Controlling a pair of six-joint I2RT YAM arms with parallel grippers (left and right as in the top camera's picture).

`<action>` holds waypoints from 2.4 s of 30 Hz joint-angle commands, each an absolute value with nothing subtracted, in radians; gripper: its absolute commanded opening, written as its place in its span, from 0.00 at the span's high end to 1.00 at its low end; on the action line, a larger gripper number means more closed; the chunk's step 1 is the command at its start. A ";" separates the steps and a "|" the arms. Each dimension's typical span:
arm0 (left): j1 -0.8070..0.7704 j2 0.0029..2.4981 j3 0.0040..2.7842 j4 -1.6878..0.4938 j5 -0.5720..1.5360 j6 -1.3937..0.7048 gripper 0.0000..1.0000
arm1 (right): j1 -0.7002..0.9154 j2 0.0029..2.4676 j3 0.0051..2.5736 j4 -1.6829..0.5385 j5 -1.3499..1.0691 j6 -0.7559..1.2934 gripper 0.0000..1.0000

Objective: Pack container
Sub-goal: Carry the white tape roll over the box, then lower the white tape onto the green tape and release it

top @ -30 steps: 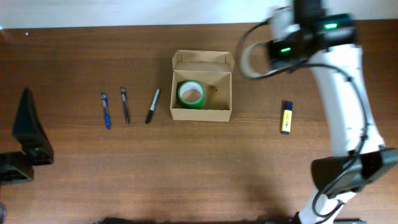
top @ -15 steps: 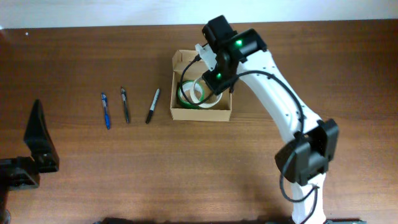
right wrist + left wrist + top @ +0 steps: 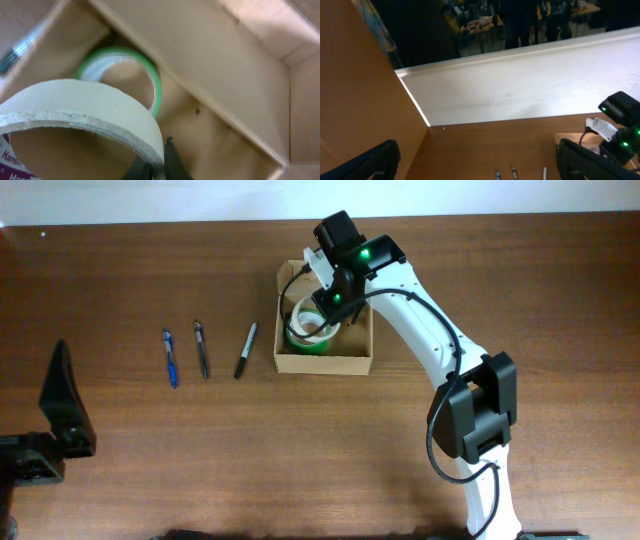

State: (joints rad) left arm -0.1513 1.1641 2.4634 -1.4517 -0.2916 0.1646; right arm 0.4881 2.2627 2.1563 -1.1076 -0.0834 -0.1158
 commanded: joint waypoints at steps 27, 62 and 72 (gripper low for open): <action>-0.155 1.172 2.455 -1.452 -0.273 0.174 0.01 | 0.557 2.358 2.163 -1.110 -0.120 -0.036 0.96; -0.154 1.172 2.455 -1.452 -0.273 0.174 0.01 | 0.513 2.365 2.163 -1.012 -0.126 -0.008 0.96; -0.154 1.172 2.455 -1.451 -0.273 0.174 0.01 | 0.518 2.365 2.163 -1.036 -0.128 0.001 0.79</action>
State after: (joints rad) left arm -0.1513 1.1652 2.4626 -1.4517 -0.2844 0.1646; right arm 0.5106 2.3447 2.1563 -1.0271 -0.1211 -0.0067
